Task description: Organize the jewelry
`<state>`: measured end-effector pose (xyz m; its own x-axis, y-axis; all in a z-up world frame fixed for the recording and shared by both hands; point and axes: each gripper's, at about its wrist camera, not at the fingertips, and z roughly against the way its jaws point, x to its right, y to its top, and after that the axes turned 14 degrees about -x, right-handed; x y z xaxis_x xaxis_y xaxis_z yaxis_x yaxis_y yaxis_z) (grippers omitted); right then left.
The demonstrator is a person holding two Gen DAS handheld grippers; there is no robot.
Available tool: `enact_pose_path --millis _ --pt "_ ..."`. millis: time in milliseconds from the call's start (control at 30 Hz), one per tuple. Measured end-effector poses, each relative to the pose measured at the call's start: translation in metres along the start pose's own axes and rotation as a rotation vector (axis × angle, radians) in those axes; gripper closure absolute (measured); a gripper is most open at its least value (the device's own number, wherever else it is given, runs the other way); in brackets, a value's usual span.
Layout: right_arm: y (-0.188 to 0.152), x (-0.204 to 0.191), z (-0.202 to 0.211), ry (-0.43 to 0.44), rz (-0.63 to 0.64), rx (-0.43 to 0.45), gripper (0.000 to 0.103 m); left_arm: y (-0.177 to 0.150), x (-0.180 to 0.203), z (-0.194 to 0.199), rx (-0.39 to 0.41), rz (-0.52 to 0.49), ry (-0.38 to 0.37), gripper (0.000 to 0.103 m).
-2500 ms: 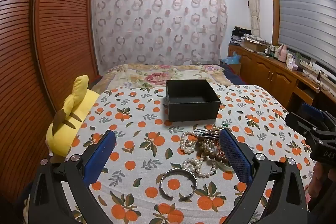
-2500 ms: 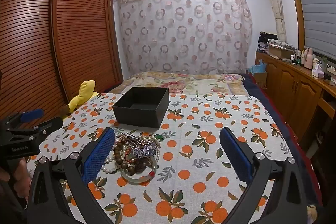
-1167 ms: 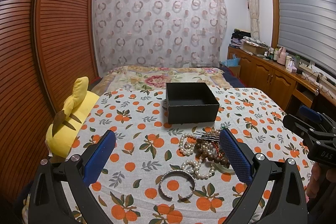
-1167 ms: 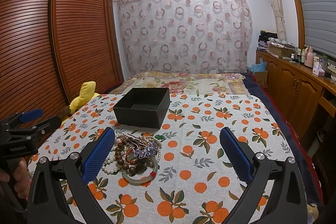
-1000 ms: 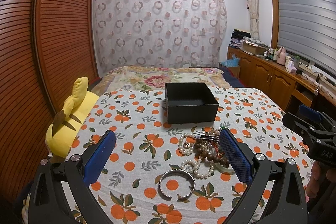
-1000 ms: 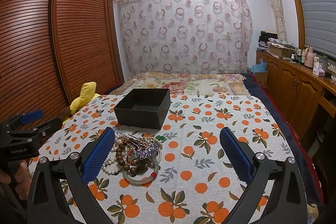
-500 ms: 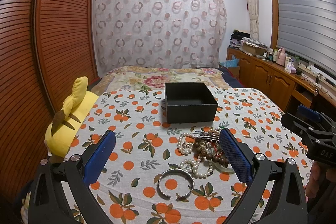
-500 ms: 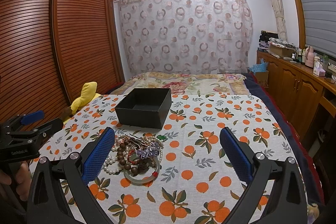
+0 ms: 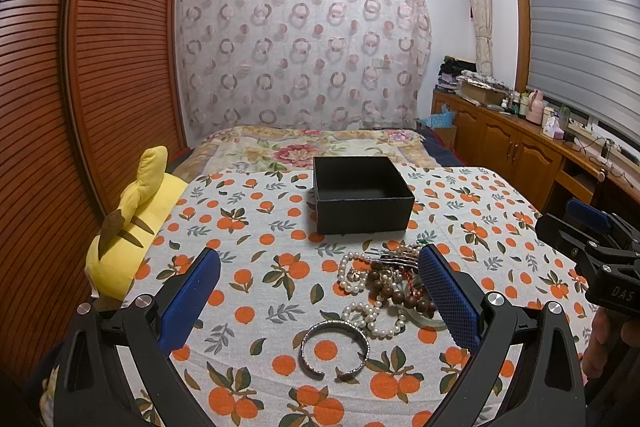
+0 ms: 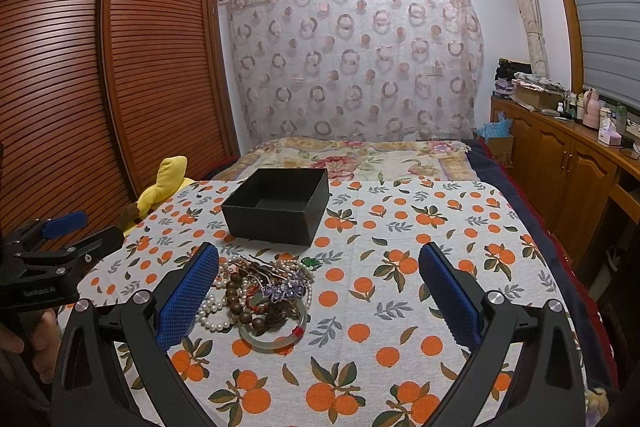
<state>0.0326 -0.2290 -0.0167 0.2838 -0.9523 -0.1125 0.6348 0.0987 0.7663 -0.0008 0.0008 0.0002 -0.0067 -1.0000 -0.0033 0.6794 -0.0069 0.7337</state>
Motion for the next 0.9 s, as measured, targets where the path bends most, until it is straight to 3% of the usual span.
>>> enact_pose_path --millis 600,900 --pt "-0.002 -0.012 -0.017 0.008 0.003 -0.016 0.002 0.007 0.000 0.005 -0.021 0.002 0.002 0.007" --pt "-0.006 -0.005 -0.019 0.049 0.028 -0.062 0.004 -0.025 -0.012 -0.028 -0.099 -0.008 -0.026 0.007"
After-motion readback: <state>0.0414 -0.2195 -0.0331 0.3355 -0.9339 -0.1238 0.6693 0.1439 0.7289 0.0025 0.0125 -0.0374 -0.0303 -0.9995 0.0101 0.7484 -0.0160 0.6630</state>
